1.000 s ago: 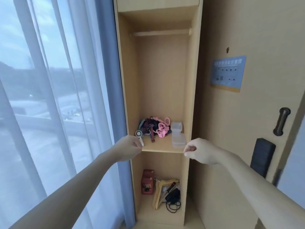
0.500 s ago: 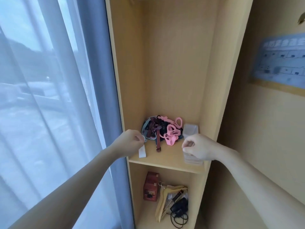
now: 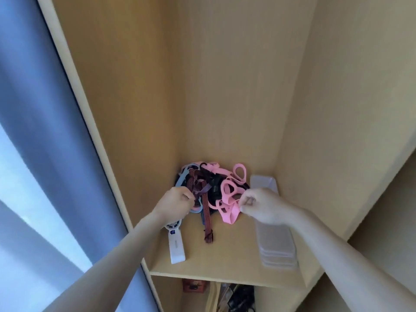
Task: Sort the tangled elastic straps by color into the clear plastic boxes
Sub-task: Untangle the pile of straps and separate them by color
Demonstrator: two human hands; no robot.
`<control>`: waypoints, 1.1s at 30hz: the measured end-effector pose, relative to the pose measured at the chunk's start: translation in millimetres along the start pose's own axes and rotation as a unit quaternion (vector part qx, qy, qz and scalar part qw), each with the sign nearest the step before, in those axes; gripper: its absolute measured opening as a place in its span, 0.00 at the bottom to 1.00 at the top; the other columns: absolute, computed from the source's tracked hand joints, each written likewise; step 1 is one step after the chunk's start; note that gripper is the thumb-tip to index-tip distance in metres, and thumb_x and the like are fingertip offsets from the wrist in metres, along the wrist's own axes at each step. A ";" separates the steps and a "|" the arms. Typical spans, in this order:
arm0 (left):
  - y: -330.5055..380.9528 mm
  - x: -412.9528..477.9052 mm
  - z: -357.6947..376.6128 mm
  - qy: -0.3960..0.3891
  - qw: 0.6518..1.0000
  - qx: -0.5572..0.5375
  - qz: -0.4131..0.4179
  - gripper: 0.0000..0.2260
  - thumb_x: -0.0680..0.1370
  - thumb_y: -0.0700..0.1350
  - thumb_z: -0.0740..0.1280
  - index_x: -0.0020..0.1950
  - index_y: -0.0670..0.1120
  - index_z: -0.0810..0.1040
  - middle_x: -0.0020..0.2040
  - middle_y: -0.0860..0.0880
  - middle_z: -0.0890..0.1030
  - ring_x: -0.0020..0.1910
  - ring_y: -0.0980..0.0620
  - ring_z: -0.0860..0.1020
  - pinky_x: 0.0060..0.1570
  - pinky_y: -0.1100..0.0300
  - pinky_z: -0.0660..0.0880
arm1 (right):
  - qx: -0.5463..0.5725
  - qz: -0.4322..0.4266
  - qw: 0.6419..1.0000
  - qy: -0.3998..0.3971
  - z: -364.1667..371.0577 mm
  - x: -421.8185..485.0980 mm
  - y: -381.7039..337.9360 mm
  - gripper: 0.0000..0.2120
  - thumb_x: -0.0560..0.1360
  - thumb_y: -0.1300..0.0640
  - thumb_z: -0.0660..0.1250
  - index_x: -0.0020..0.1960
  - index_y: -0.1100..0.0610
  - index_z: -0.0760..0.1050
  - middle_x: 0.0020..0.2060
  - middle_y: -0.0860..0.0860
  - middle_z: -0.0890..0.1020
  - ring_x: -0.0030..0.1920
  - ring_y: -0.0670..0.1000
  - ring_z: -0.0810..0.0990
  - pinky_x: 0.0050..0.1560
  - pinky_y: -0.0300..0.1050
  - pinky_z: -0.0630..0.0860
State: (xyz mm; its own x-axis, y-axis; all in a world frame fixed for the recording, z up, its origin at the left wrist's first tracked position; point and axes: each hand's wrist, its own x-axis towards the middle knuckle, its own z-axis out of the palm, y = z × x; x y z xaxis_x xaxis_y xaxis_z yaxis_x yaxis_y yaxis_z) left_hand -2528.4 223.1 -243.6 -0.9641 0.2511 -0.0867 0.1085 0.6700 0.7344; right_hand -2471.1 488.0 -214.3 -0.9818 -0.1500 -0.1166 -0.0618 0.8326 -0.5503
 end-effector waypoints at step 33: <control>-87.2 150.7 141.8 0.041 0.979 -0.077 -0.184 0.17 0.74 0.43 0.73 0.33 0.48 0.66 0.25 0.55 0.71 0.26 0.58 0.67 0.29 0.60 0.62 | 0.161 0.045 0.983 -0.081 80.5 151.7 98.5 0.08 0.79 0.60 0.64 0.47 0.50 0.80 0.46 0.45 0.83 0.45 0.45 0.82 0.50 0.42 0.80</control>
State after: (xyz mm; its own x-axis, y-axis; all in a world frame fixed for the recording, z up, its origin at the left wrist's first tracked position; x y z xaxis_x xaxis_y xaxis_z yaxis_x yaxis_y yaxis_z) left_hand -2648.8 301.6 -416.2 -0.9476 -0.0491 -0.3155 -0.2826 0.5889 0.7572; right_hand -2611.6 504.3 -352.7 -0.9379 -0.1878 -0.2916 0.1091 0.6385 -0.7618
